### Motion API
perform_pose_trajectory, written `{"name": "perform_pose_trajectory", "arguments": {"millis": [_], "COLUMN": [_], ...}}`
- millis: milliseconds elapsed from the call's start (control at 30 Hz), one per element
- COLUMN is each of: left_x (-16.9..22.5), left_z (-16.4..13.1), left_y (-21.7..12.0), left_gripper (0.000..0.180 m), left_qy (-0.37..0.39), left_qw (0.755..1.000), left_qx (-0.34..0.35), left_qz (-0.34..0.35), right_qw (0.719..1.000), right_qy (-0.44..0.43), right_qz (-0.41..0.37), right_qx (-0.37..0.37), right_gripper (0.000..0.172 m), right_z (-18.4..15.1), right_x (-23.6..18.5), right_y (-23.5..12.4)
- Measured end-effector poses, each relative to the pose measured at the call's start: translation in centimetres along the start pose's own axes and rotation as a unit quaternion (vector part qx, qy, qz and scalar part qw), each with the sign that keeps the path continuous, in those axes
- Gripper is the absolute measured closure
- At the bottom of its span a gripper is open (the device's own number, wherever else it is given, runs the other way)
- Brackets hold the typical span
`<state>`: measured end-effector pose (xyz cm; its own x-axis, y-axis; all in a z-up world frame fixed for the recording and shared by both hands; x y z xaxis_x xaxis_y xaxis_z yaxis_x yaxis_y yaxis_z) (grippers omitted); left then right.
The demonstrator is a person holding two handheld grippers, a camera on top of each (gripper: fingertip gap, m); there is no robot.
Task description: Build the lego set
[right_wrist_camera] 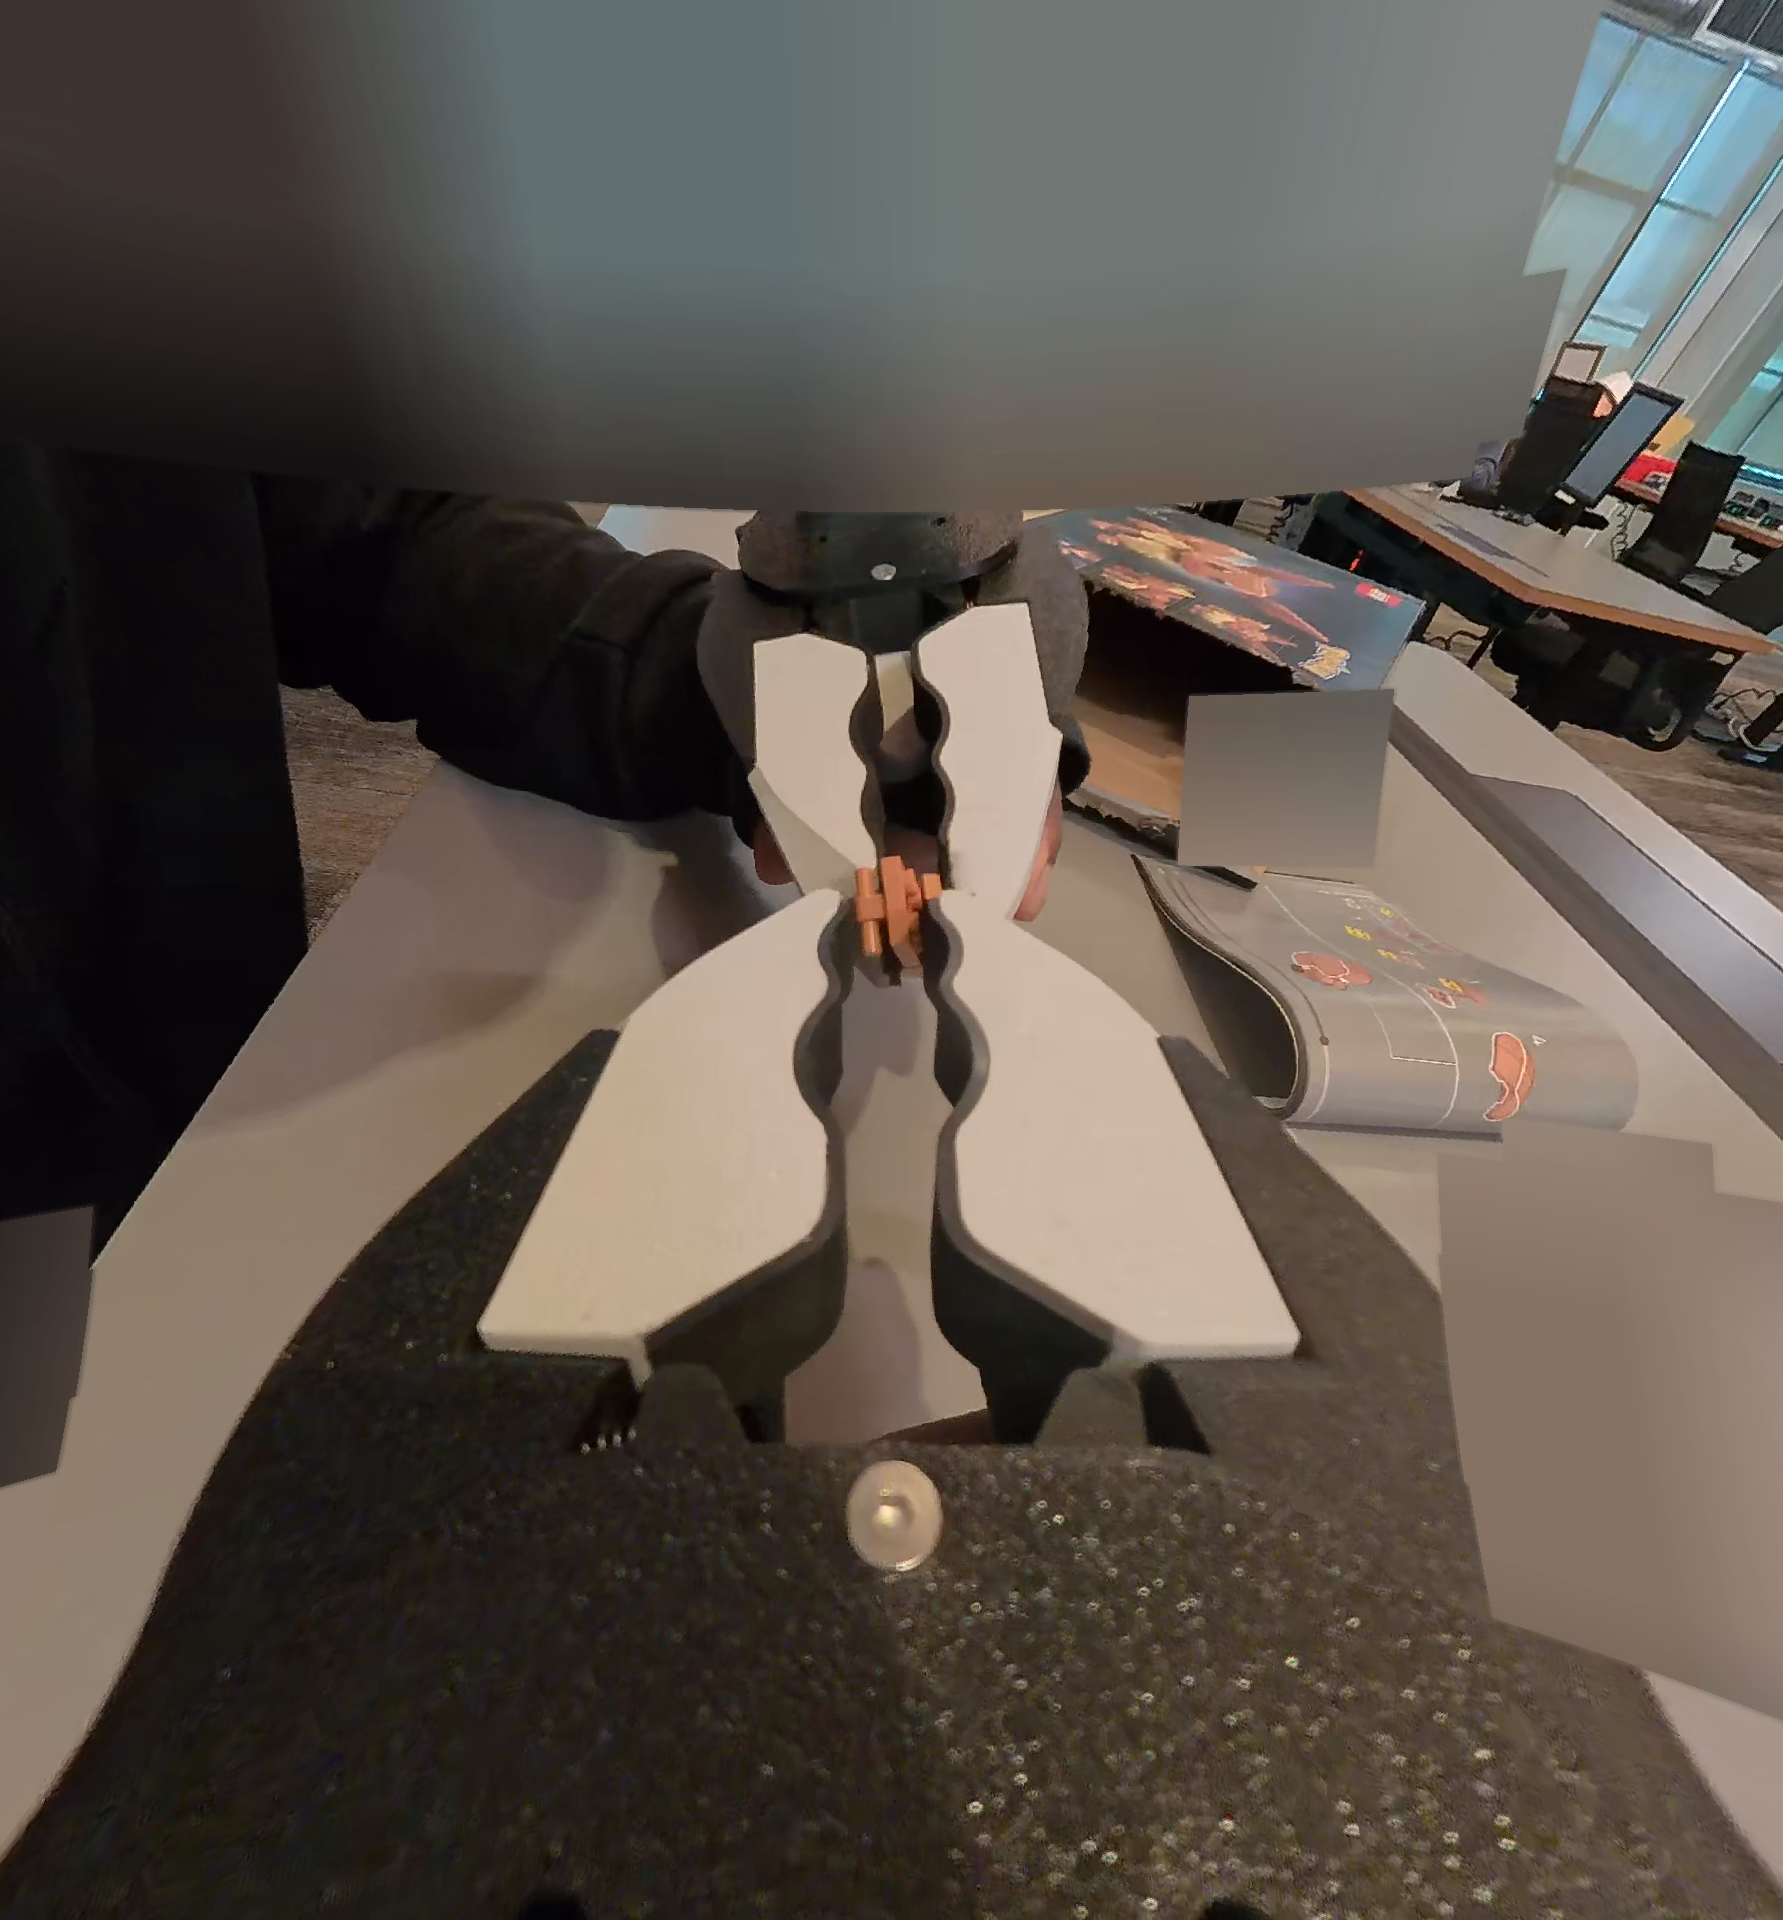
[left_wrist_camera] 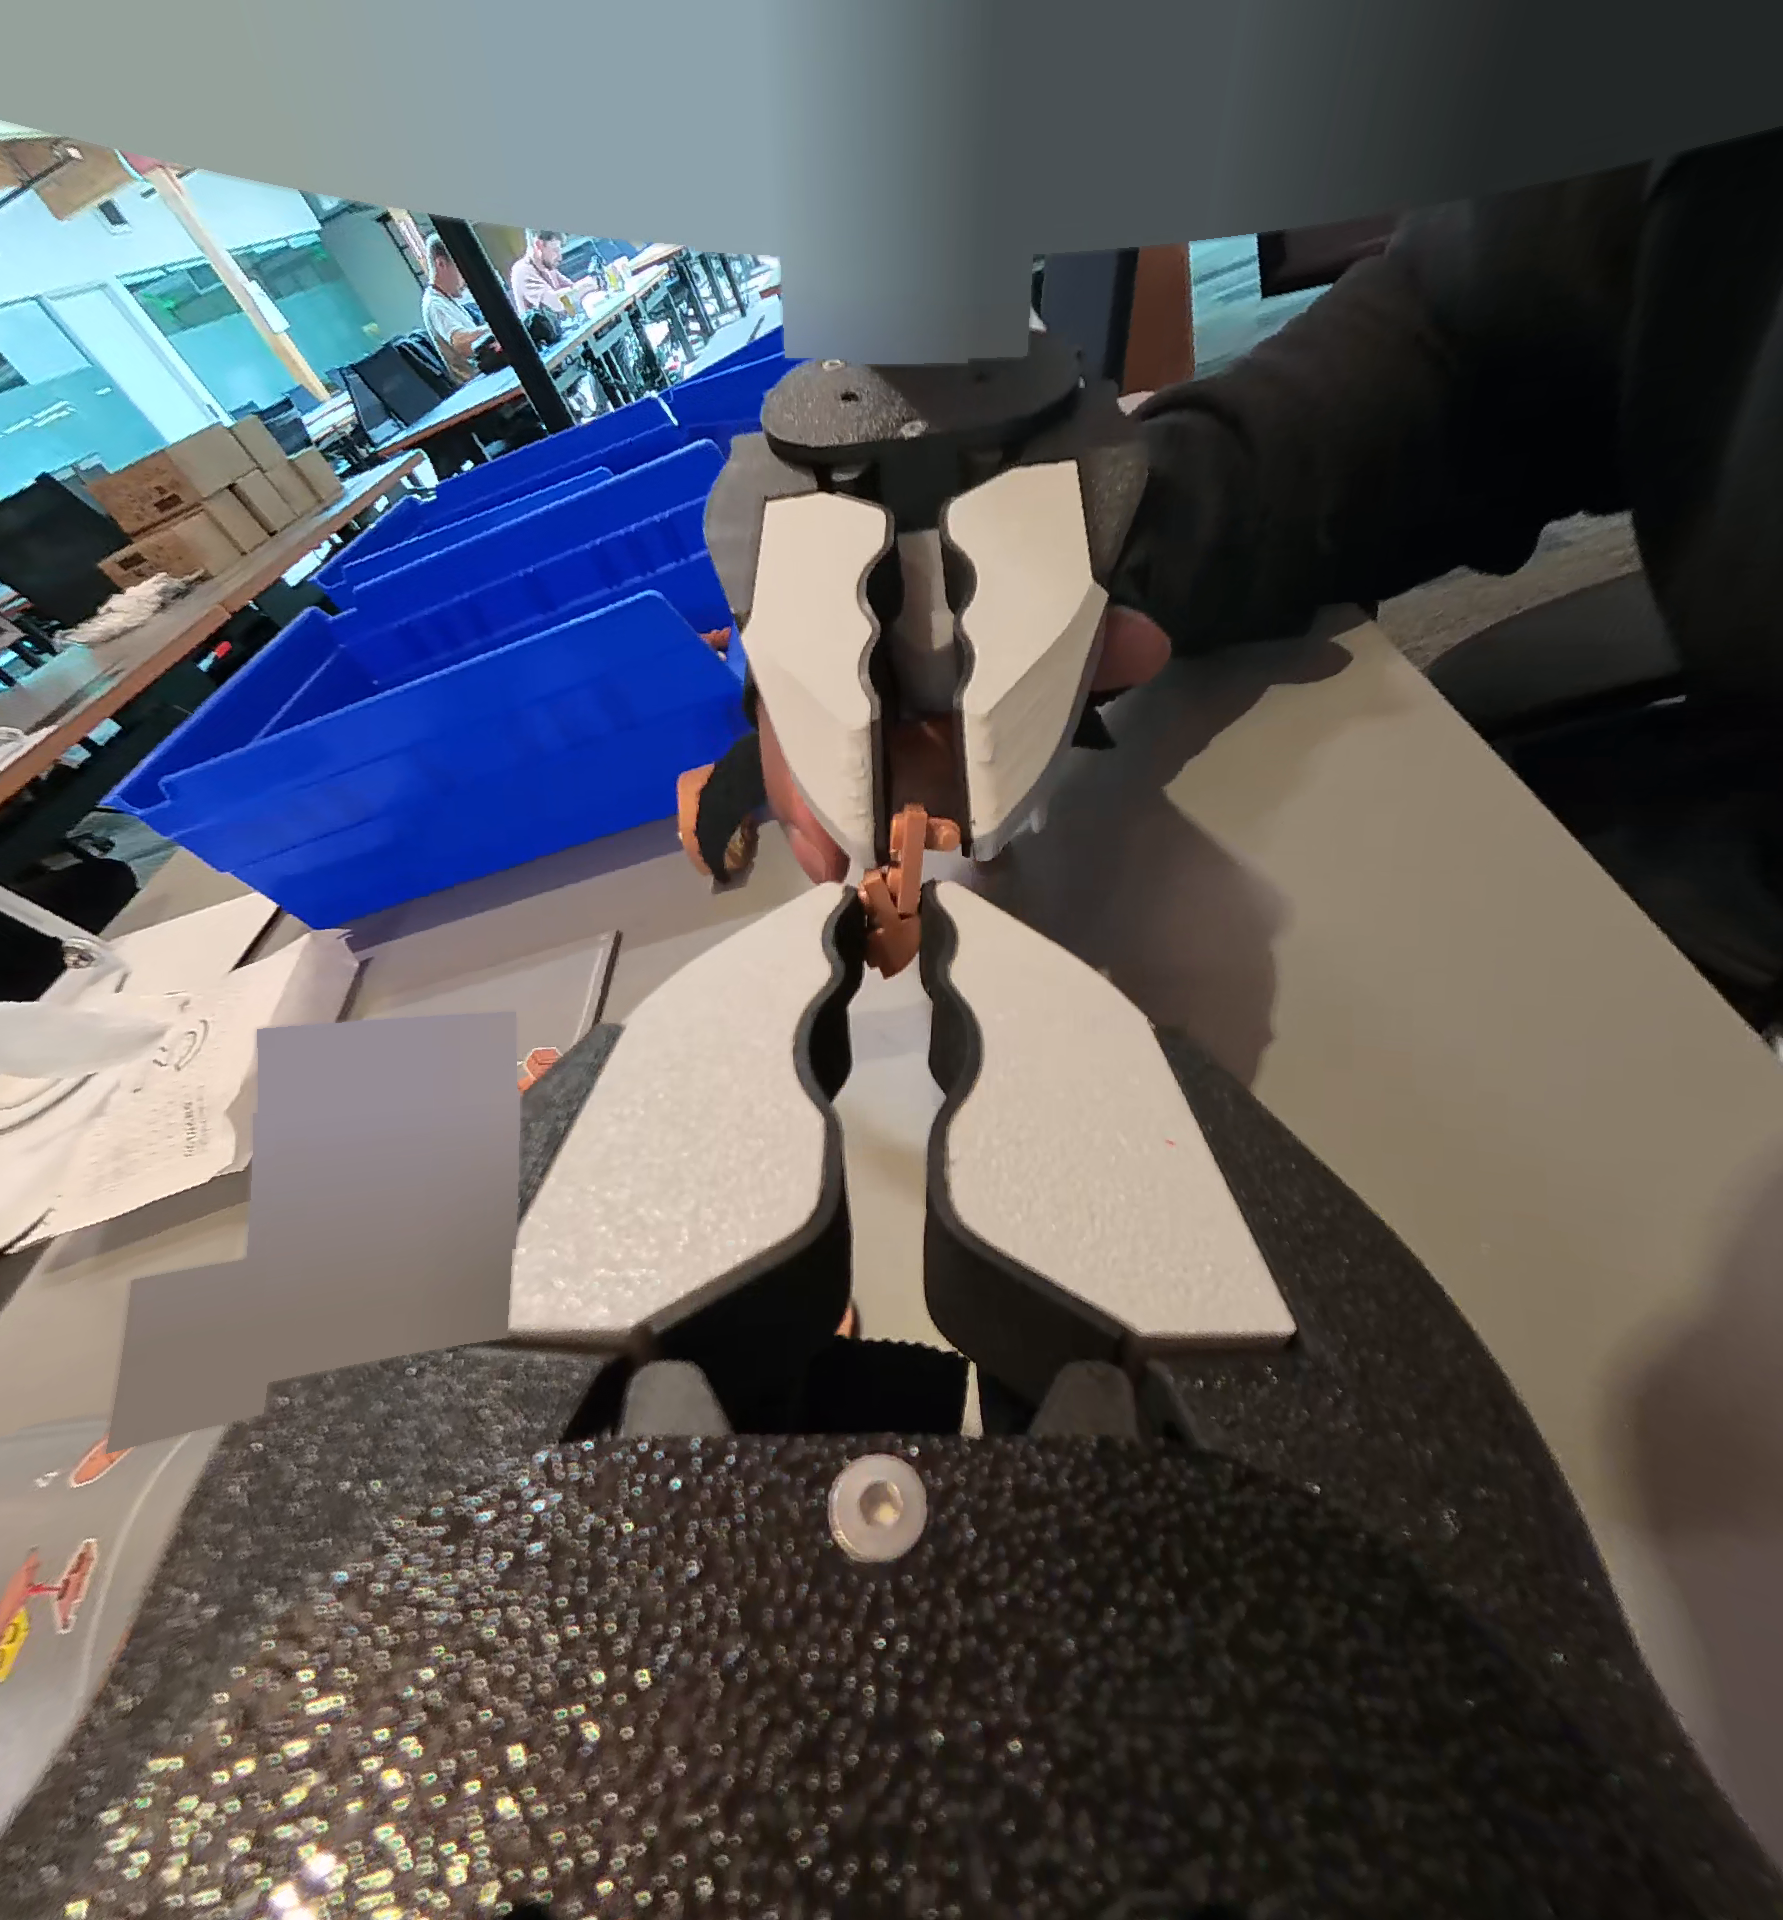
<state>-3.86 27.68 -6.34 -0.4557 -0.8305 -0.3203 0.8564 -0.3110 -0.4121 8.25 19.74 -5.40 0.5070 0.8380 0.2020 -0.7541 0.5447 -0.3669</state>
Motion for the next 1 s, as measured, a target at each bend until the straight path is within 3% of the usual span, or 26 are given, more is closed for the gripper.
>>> {"name": "perform_pose_trajectory", "arguments": {"millis": [500, 1000], "left_x": [0.52, 0.55], "left_z": [0.09, 0.3], "left_y": [0.03, -0.05], "left_gripper": [0.171, 0.171], "left_qy": [0.044, 0.042], "left_qw": [0.999, 0.998], "left_qx": [-0.025, -0.03], "left_qz": [0.015, 0.031], "right_qw": [1.0, 1.0], "right_qy": [-0.007, -0.009], "right_qz": [0.0, -0.021], "right_qx": [-0.02, -0.018], "right_gripper": [0.157, 0.16], "right_z": [-0.08, 0.09], "right_x": [-0.1, 0.01], "right_y": [0.24, 0.34]}}
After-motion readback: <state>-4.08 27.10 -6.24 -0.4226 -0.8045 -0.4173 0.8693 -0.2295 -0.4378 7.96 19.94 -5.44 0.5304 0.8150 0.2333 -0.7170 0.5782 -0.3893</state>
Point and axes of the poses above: each gripper's, where its closed fingertips meet, y out along the fingers, z out of its top, x = y × z across the jaws, the point moved 8 cm from there along -y, back along the fingers, and after that the axes turned 12 degrees about -x, right-handed, at the moved point
